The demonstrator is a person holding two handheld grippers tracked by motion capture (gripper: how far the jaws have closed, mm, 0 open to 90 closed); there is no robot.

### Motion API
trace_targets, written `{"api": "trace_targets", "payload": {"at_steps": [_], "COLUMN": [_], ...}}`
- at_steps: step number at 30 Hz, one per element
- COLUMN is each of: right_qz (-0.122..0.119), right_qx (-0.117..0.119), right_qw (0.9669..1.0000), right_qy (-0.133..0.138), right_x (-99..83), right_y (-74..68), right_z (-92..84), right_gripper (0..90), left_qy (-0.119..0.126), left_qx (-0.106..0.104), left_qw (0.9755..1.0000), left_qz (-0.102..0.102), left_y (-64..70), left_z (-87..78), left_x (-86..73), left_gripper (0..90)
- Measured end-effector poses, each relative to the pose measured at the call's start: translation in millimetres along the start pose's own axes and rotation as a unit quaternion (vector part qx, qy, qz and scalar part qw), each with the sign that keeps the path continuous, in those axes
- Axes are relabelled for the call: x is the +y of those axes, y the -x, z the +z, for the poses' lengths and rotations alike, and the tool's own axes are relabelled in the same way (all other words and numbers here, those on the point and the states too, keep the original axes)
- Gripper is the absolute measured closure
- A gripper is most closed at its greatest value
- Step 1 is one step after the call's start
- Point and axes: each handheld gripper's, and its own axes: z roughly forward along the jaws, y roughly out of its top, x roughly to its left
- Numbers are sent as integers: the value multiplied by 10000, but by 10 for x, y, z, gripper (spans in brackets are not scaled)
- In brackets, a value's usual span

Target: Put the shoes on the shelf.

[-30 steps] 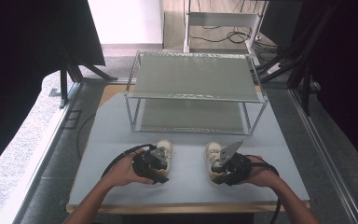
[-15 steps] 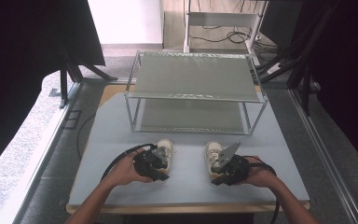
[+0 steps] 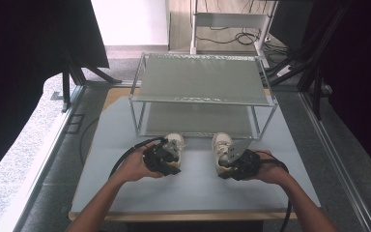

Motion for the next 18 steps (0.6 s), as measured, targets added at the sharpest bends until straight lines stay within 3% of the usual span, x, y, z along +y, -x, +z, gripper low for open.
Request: {"api": "trace_targets", "payload": {"at_steps": [3, 10, 18], "right_qz": [-17, -150, -261], "right_qx": [-12, -155, -347], "right_qw": [10000, 9997, 9988], "right_qy": [-34, -83, -236], "right_x": [56, 170, 253], "right_y": [89, 338, 620], "right_z": [21, 47, 99], "right_gripper": [765, 766, 765], "left_qy": [-24, -76, -156], "left_qx": [98, 338, 421], "left_qw": [9998, 9990, 9983], "left_qz": [141, 267, 368], "left_y": [-102, -335, -531], "left_z": [37, 129, 261], "left_x": [90, 277, 452], "left_gripper": [702, 701, 701]}}
